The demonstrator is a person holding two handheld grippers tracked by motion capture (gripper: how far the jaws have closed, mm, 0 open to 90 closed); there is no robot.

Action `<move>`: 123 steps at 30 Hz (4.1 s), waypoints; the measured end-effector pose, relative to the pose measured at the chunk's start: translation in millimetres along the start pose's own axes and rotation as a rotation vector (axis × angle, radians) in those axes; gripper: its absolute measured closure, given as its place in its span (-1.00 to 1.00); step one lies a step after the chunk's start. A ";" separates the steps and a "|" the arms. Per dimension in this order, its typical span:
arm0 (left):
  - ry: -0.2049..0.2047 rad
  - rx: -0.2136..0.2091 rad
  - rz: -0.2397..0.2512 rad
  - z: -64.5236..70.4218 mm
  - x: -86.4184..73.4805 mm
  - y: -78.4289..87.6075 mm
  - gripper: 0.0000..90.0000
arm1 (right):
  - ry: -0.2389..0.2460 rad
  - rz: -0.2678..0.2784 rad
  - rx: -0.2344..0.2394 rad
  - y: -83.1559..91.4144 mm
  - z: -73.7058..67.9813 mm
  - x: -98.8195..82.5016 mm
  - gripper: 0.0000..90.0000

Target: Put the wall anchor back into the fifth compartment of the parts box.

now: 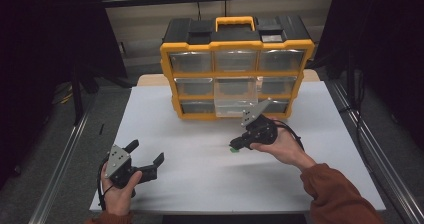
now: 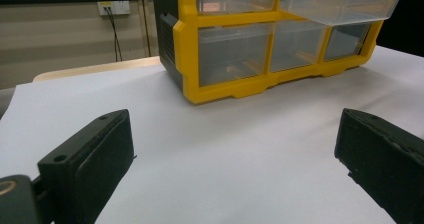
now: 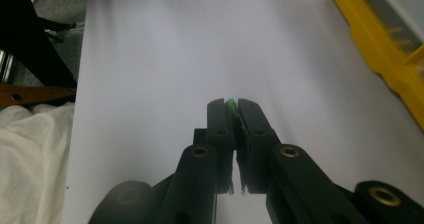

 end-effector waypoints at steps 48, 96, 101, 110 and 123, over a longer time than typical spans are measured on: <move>0.007 -0.005 0.021 1.0 1.1 0.1 -0.95 | 0.132 0.062 -0.182 65.8 43.5 121.0 0.90; 0.009 -0.006 0.019 0.2 1.2 1.5 -0.95 | 0.024 -0.092 -0.247 47.1 81.2 120.9 -0.78; -0.001 -0.005 0.017 -0.6 1.2 1.6 -0.95 | 0.034 -0.047 -0.261 57.3 75.1 113.6 -0.84; -0.002 -0.003 0.016 -0.7 1.0 1.5 -0.95 | 0.031 0.049 -0.277 80.3 62.7 99.2 -0.85; -0.001 -0.005 0.008 0.4 0.8 -0.1 -0.95 | 0.009 0.138 -0.313 101.6 40.9 56.9 -0.87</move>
Point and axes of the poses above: each handheld gripper's, and its own axes: y roughly backward along the jaws, x roughly out of its top, z roughly to its right, the point moved 4 cm from there along -y, roughly forward along the jaws, and after that the axes turned 14 degrees about z, right-handed, at the moved point
